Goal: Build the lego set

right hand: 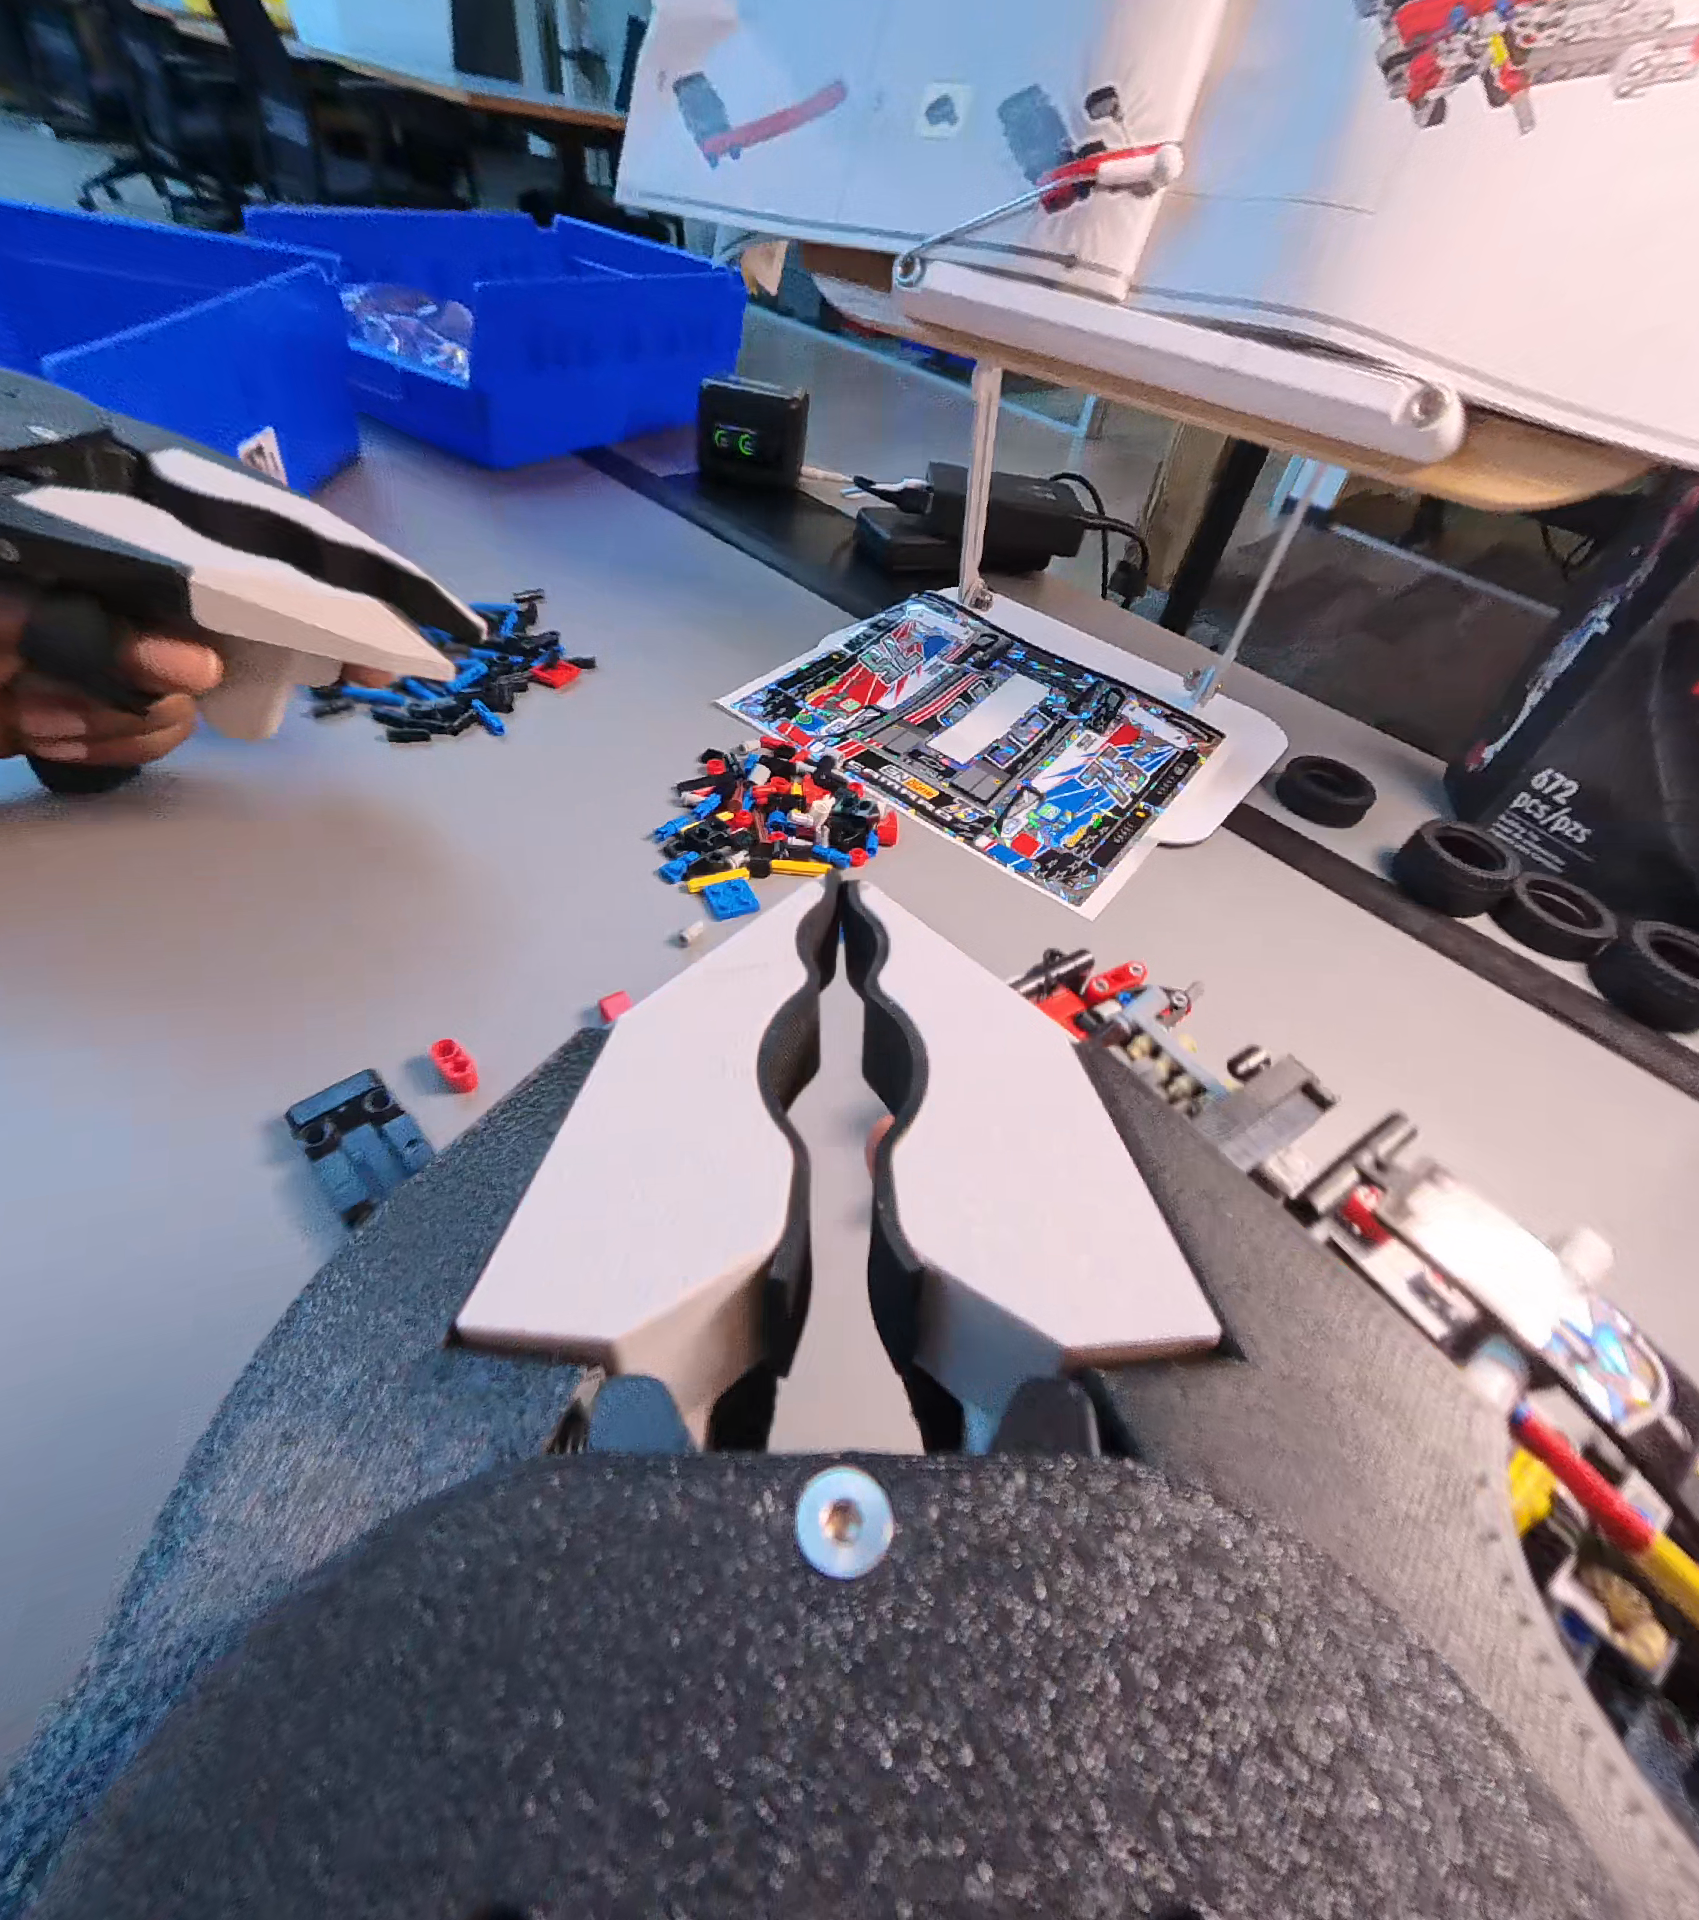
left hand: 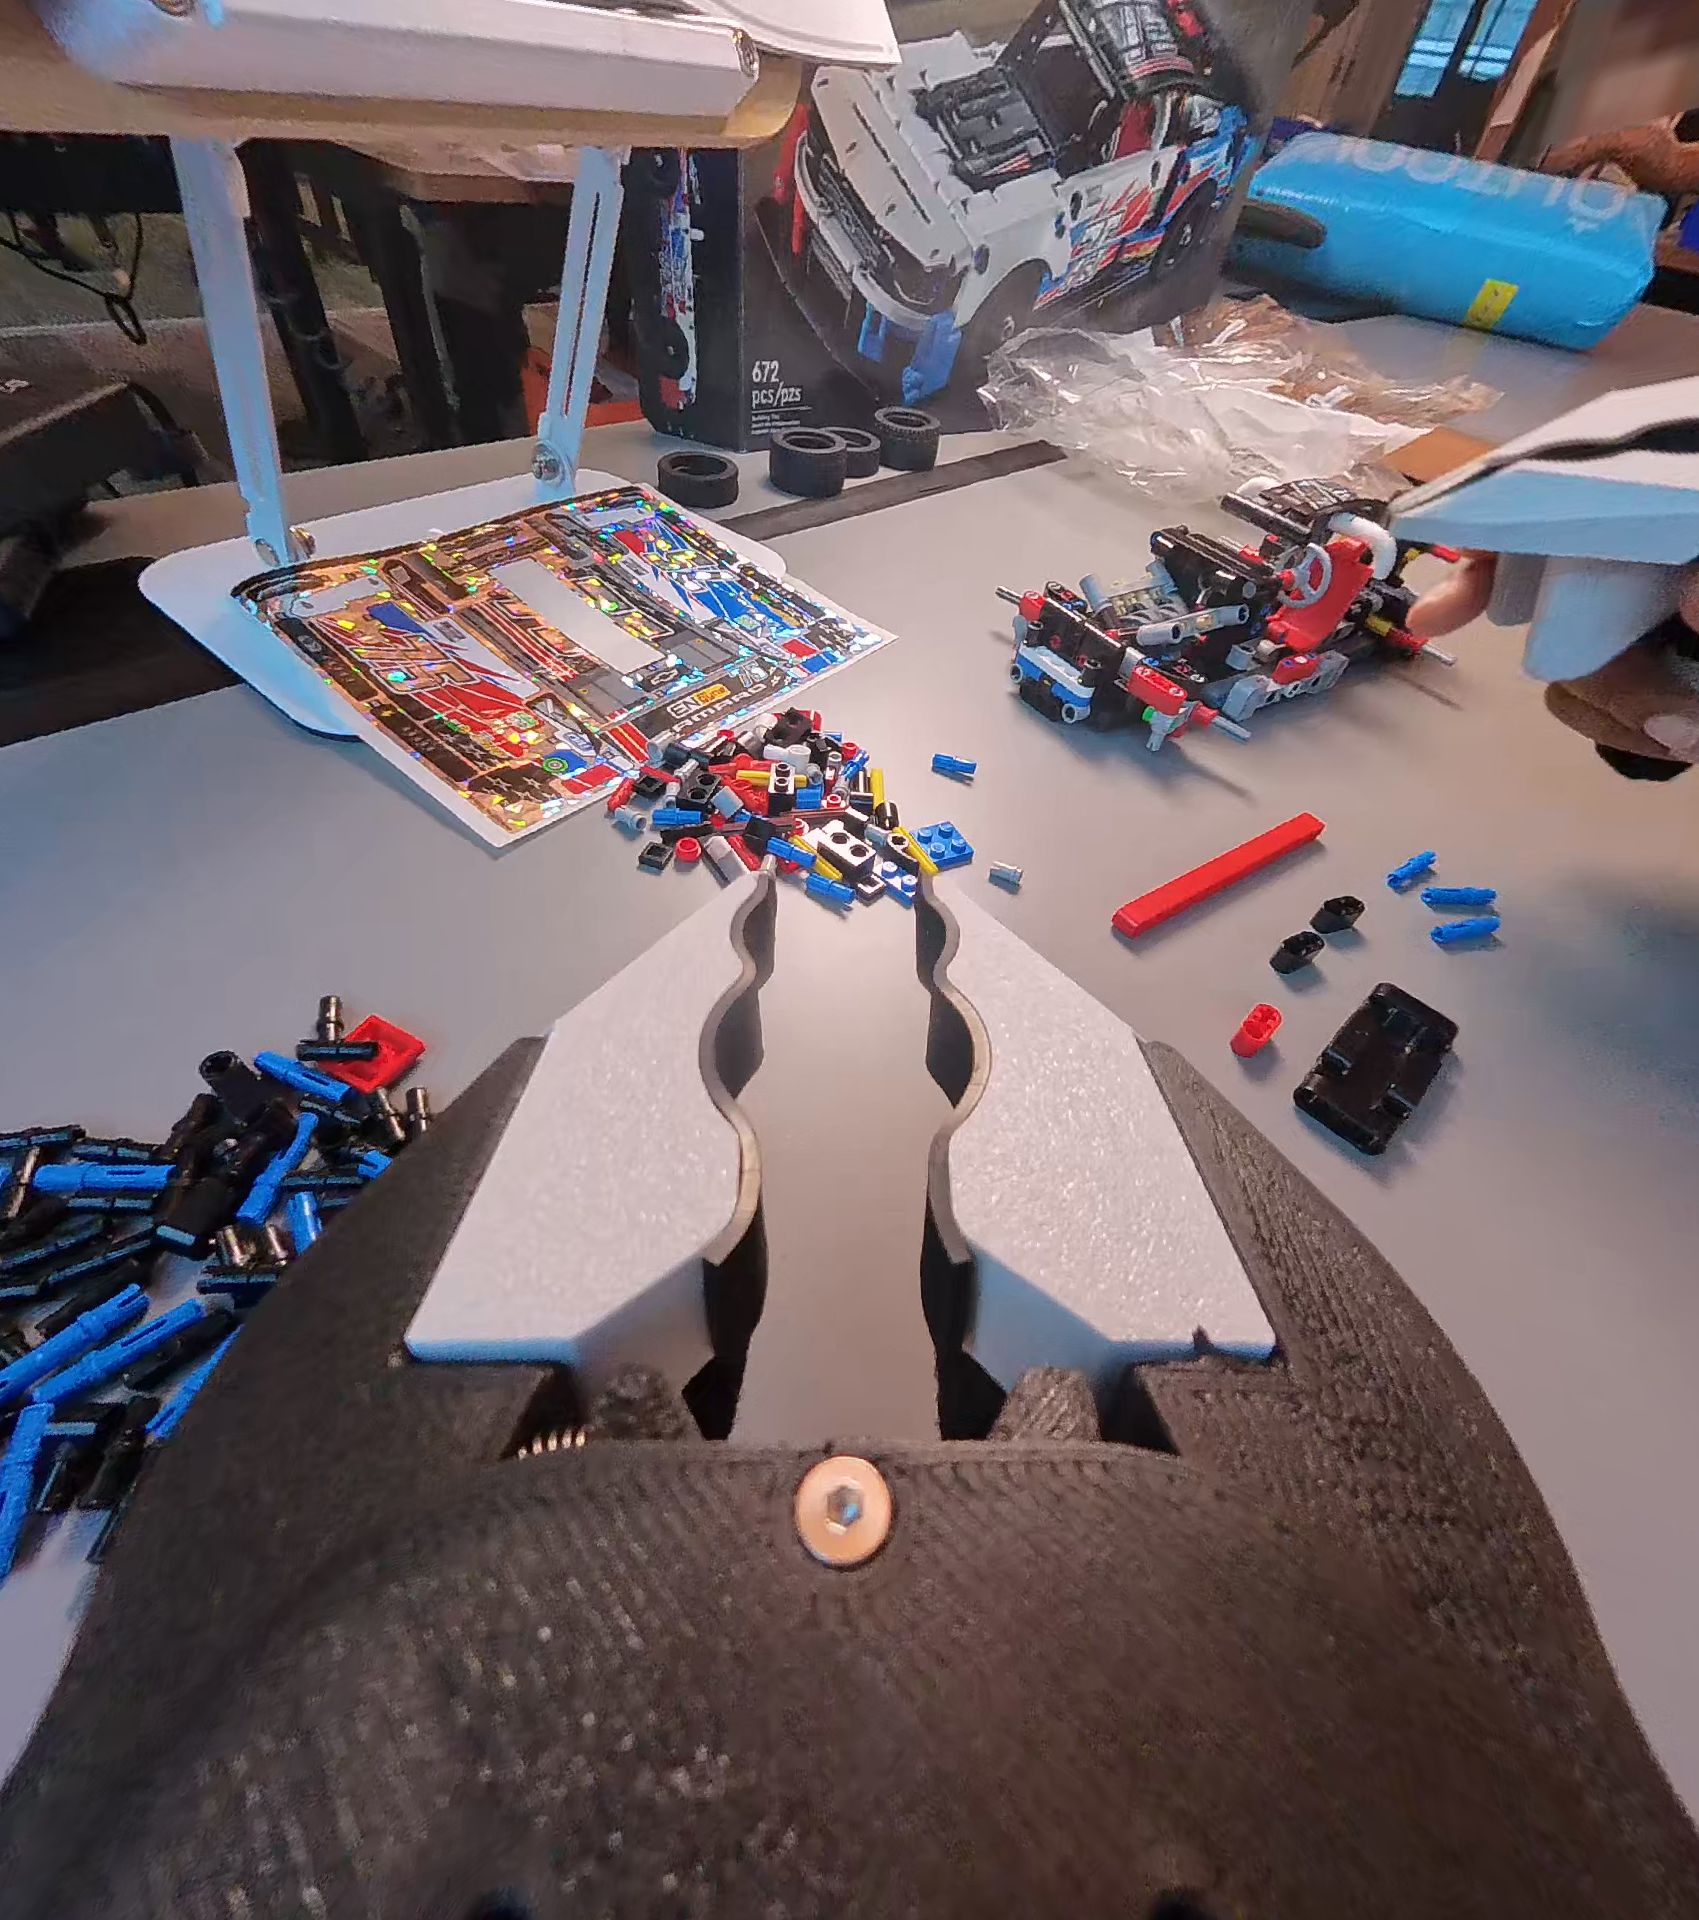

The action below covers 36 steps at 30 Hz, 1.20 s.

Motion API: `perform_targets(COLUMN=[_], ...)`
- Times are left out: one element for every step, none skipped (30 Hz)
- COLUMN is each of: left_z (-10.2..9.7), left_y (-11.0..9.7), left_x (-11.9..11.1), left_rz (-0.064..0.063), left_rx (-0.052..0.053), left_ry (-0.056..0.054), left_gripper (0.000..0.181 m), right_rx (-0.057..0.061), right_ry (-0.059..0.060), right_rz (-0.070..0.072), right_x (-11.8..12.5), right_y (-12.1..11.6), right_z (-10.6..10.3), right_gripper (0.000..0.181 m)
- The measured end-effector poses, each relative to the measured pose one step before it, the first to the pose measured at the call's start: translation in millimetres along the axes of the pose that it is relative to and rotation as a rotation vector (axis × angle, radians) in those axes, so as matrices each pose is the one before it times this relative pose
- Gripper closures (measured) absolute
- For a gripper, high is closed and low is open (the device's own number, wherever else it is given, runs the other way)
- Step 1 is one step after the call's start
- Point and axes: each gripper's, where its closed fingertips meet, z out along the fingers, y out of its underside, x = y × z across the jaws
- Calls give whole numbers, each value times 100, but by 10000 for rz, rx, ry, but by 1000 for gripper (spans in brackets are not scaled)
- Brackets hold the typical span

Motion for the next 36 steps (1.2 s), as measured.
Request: perform_targets(left_z=[78,9,-46,-51,-51,-64,-48,-8,-15,-4,6,-15,-29,-30,-28,-36,-26,-8,-22,-25,-17,-34,-19,-32,-21,-32,-16,-1,0,-9,0,-3,11,6,0,8], left_y=[145,28,-58,7,12,-31,2,40,24,1,18,7,-9,22,19,-26,6,29,-9,-25,27,24,26,35,22,7,5,26,7,6,2,8,24,26,8,22], left_x=[63,51,37,38,18,42,72,90,87,92,83,71,79,81,58,61,60,32,13,25,40,38,50,44,40,39,36,44,21,41,23,33,27,17,17,27], left_rz=[71,85,94,74,65,76,80,70,69,71,59,47,38,25,13,9,-4,-19,-21,-10,0,12,20,21,24,28,28,19,13,15,16,15,8,3,8,12], left_rx=[-63,-21,36,6,0,30,7,-26,-12,-5,-14,-1,7,-11,-1,21,0,-14,12,18,-10,-12,-8,-22,-13,2,0,-12,-6,-2,-1,-6,-14,-14,-7,-12], left_ry=[-37,-40,-46,-34,-43,-40,-13,1,7,14,15,14,25,39,29,38,47,45,27,32,32,23,24,19,11,13,17,19,15,17,9,15,14,11,10,22], left_gripper=[155,155,155,155,155,155,155,155,155,155,155,155,155,155,155,155,155,155,155,155,155,155,155,155,155,155,155,156,156,156,156,156,156,156,156,156], right_rx=[-243,-391,-446,-447,-432,-490,-560,-525,-531,-421,-168,-264,-277,-247,-236,-116,-71,-133,-187,-255,-164,-53,-125,-97,-51,-44,24,252,296,282,546,623,448,239,4,-165], right_ry=[49,79,-126,-115,-84,-65,5,17,14,32,70,-24,-87,-35,-33,-25,-8,-28,-49,-106,-56,128,50,42,-91,-152,-133,-115,15,-4,-277,-409,-375,-225,-197,-173], right_rz=[-216,-187,-107,45,64,39,29,-2,10,13,25,63,62,12,7,76,93,32,-7,-15,-20,-66,-72,-66,-24,2,1,-105,-89,-101,-196,-182,-222,-297,-389,-391], right_x=[108,169,-133,-93,-40,-14,93,90,87,98,153,22,-81,-32,-29,-9,17,-33,-71,-157,-111,161,79,102,-68,-156,-183,-249,-94,-85,-555,-823,-839,-644,-591,-556], right_y=[24,282,395,391,388,467,560,495,506,338,-48,45,100,130,171,-13,-68,42,167,297,177,-25,103,80,45,40,27,-228,-213,-178,-502,-575,-276,99,576,978], right_z=[984,1090,1157,1159,1143,1107,1082,1010,936,782,551,424,340,307,282,229,181,169,222,265,220,56,24,-14,-21,-82,-129,-308,-531,-691,-941,-1172,-1300,-1339,-1314,-1220], right_gripper=[181,181,181,181,181,181,180,177,176,175,175,174,172,170,167,165,166,166,165,164,165,168,172,178,179,179,179,179,179,179,179,179,179,179,179,179])
